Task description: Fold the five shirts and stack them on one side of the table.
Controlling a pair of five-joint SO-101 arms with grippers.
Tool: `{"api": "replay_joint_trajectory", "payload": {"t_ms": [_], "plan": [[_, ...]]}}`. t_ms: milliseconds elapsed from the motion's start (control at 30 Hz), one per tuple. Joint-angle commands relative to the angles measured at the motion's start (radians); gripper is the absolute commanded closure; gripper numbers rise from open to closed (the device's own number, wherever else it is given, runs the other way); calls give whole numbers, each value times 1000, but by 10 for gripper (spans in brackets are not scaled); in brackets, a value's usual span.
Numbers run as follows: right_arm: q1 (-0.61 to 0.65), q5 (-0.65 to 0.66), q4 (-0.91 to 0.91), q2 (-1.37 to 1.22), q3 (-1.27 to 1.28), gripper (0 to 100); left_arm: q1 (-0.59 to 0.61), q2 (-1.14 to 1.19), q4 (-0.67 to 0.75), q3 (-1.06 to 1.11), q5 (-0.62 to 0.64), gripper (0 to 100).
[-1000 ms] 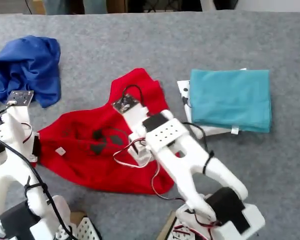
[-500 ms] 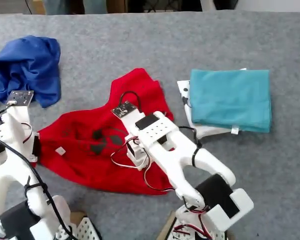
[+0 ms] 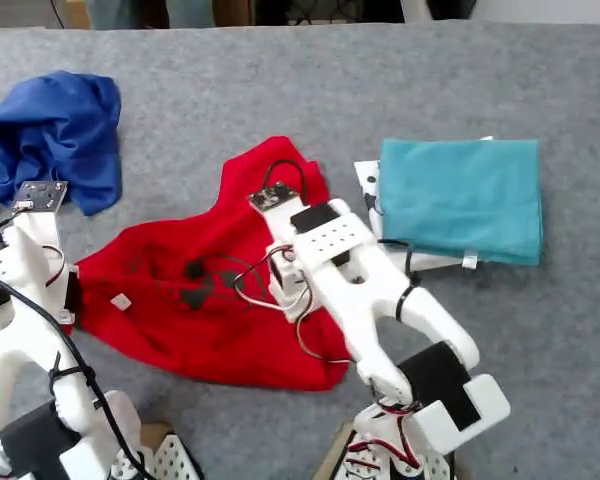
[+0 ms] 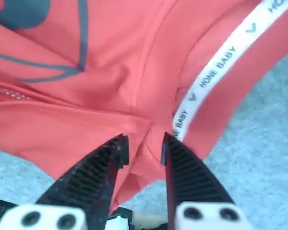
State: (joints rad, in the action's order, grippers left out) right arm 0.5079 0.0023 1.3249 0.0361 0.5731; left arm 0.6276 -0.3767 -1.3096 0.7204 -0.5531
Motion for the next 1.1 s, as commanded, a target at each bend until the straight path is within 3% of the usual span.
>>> {"api": "replay_joint_trajectory", "payload": {"t_ms": [0, 1067], "plan": [[54, -37, -20, 4, -24, 870, -12, -5, 6, -2, -6, 971], [12, -40, -206, 2, 117, 871, -8, -5, 2, -1, -6, 971]]}}
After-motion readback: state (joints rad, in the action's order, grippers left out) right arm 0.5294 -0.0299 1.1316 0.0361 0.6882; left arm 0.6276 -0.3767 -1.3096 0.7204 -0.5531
